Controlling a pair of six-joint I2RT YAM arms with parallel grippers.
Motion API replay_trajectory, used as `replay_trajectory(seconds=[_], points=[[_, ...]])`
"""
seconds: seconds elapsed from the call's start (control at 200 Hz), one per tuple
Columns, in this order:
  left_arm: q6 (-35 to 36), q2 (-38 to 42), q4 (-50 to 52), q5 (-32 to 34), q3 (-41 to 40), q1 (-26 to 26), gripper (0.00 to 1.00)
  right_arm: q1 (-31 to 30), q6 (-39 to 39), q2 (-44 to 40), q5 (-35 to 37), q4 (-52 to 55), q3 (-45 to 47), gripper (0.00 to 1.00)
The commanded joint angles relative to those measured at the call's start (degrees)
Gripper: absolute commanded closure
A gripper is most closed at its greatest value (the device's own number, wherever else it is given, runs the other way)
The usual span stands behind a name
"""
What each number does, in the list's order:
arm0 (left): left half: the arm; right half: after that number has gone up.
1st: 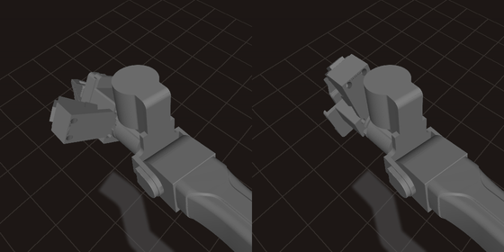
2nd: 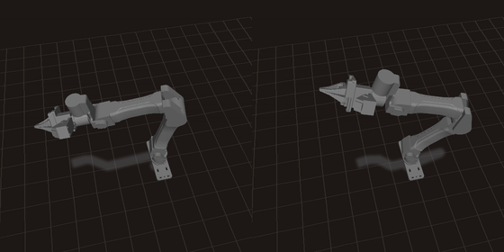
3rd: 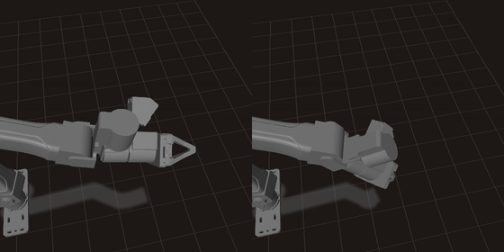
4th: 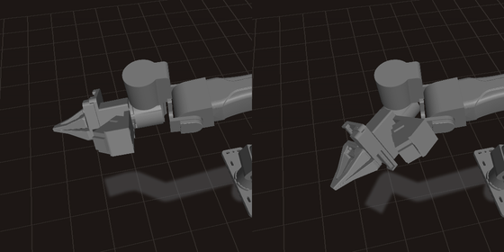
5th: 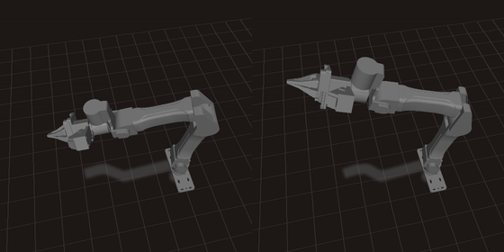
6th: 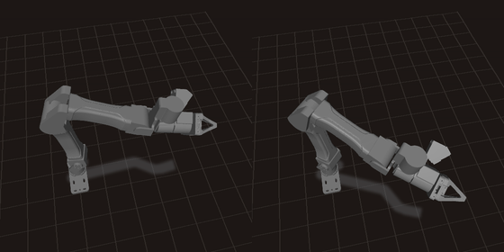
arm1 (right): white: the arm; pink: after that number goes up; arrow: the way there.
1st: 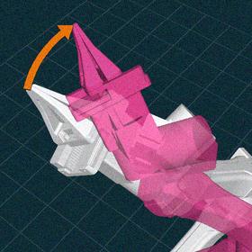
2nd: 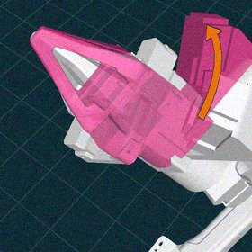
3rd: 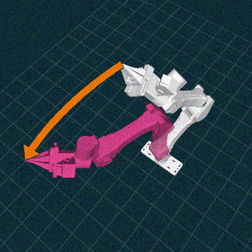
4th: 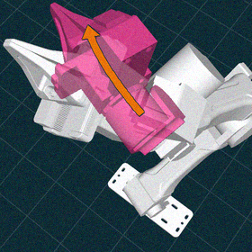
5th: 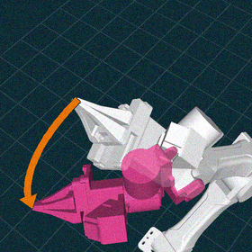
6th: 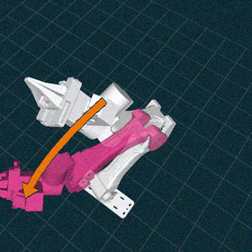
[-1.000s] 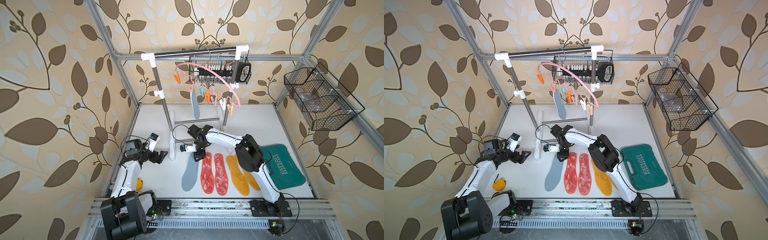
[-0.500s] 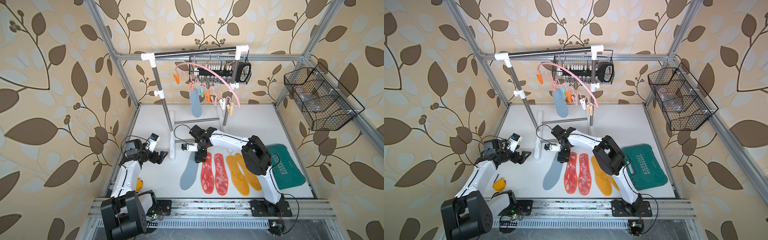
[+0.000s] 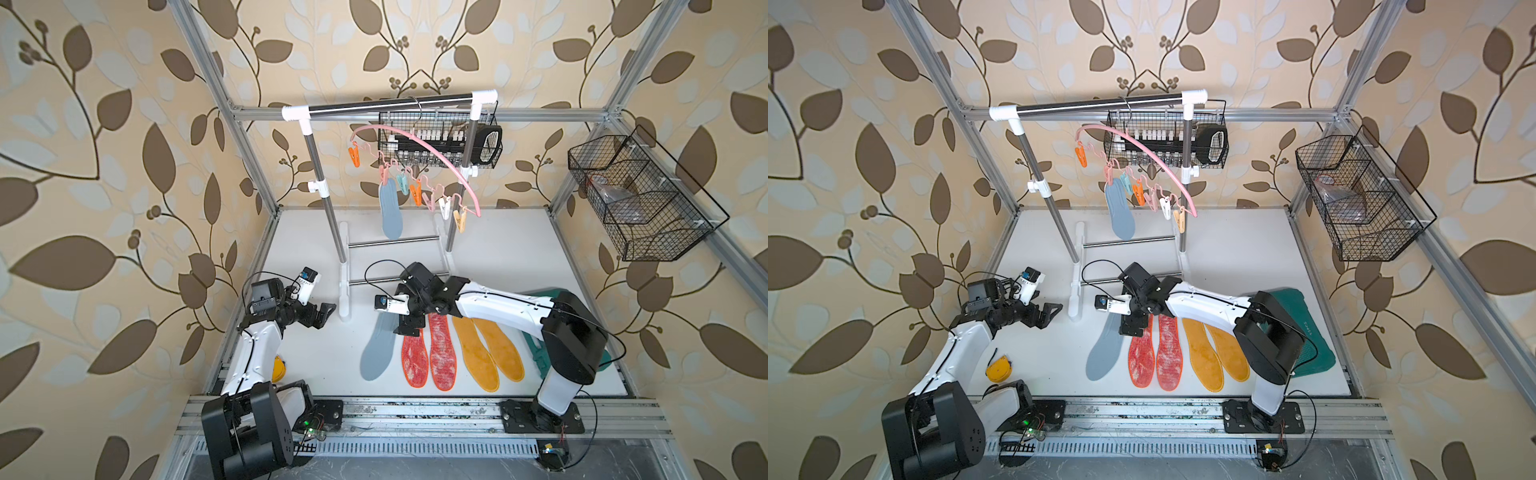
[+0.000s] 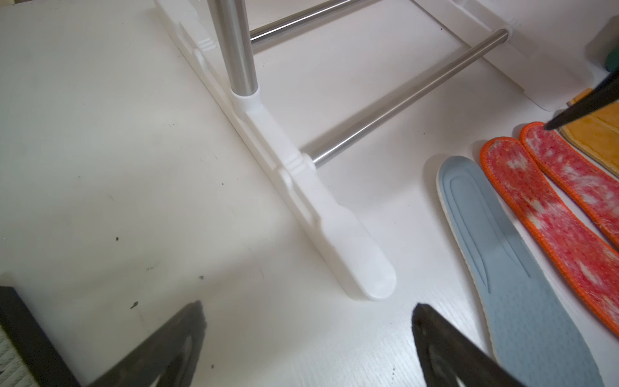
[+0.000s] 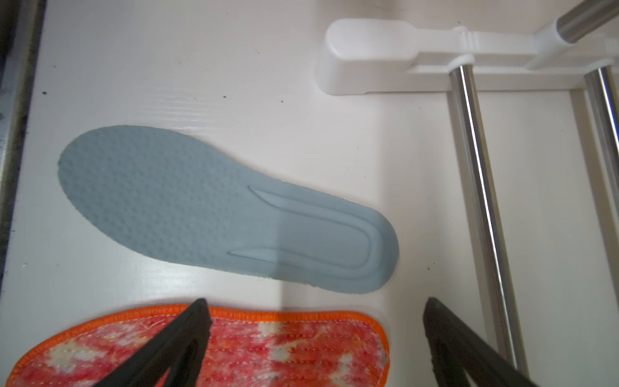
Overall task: Take the shoe insoles off the hanger
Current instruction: Place the insole at the center of the board, then move the clothesline to the center of the board.
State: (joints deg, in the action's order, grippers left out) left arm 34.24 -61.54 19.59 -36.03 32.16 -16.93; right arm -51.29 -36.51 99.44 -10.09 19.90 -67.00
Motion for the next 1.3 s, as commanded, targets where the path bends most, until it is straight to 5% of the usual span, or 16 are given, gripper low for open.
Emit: replay_trajectory(seconds=[0.0,0.385,0.54,0.995,1.295], points=[[-0.1,0.1,-0.3,-0.5,1.9,-0.6,0.01,-2.0,-1.1,-4.3,1.2,-7.7,5.7,0.02],[1.2,0.9,0.7,-2.3,1.6,-0.6,0.01,-3.4,8.7,-21.7,7.5,-26.4,28.2,0.02],[3.8,1.4,3.3,-7.7,1.7,-0.6,0.01,-2.6,9.9,-30.9,13.5,-29.4,35.4,0.02],[0.4,3.4,-1.6,-5.0,-0.4,-0.6,0.01,22.0,24.8,-49.4,10.4,-37.9,48.7,0.02],[3.4,1.9,5.1,-7.1,2.8,-0.6,0.01,25.5,27.4,-51.3,22.1,-40.4,52.1,0.02]])
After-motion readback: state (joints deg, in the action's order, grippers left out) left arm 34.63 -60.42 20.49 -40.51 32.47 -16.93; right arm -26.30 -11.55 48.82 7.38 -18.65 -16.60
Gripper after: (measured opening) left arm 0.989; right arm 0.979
